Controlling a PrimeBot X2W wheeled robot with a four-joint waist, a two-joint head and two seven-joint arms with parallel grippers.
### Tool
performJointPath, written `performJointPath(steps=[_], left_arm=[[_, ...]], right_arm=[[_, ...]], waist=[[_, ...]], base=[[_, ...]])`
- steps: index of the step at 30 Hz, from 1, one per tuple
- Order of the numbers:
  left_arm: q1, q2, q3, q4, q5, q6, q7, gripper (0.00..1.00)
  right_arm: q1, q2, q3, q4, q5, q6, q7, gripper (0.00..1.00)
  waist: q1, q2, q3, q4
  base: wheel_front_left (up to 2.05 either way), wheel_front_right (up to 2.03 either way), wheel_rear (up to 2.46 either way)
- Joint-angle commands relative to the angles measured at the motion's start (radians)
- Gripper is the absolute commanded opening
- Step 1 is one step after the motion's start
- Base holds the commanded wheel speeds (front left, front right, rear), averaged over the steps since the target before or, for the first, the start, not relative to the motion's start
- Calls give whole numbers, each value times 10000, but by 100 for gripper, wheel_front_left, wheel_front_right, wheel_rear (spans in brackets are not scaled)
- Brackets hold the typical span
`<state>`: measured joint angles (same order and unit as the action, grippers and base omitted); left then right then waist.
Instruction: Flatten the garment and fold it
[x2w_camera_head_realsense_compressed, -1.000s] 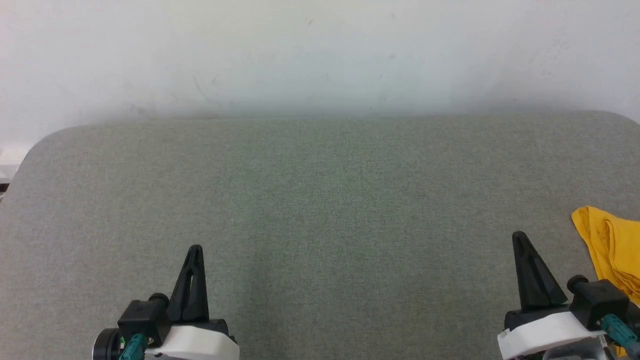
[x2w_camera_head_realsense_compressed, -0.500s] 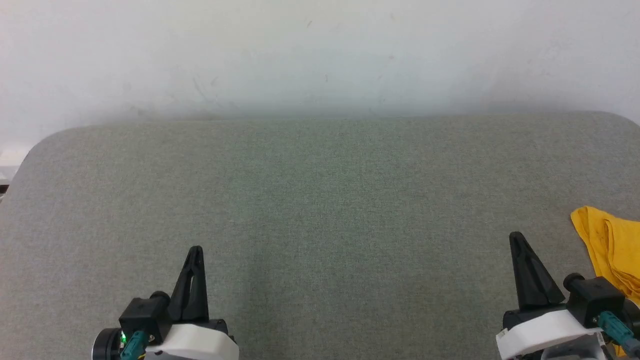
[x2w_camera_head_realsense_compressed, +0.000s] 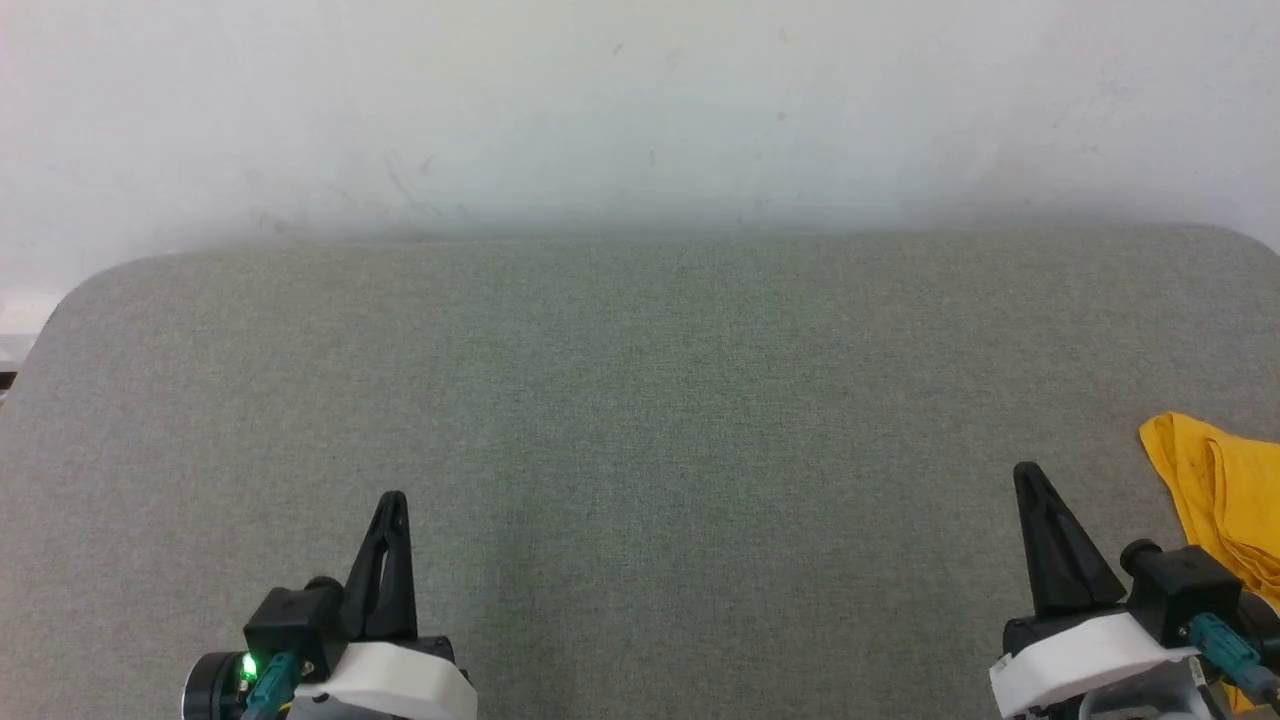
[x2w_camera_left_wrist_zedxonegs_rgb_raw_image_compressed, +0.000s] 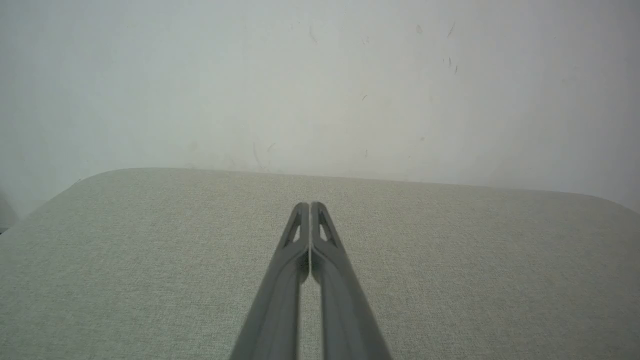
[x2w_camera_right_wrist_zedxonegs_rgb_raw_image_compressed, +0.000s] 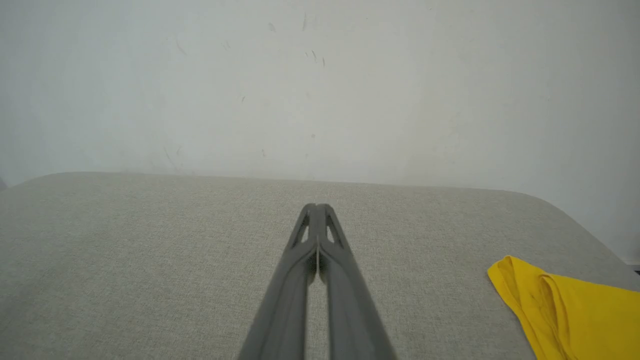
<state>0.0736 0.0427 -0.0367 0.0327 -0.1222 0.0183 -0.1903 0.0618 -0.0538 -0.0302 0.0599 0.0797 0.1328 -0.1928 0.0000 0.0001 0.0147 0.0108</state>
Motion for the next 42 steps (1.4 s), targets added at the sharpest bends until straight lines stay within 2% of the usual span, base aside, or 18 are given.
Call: performJointPath(steps=[1, 42], left_arm=[[-182, 24, 45, -52, 89, -50, 78, 0], [-430, 47, 189, -175, 596, -109, 895, 0]], right_arm=[[-145, 10, 23, -64, -98, -6, 102, 0], [-357, 22, 148, -304, -411, -13, 919, 0]], waist=[[0, -1, -4, -3], [0, -1, -68, -50]], base=[[0, 0, 0], [0, 0, 0]])
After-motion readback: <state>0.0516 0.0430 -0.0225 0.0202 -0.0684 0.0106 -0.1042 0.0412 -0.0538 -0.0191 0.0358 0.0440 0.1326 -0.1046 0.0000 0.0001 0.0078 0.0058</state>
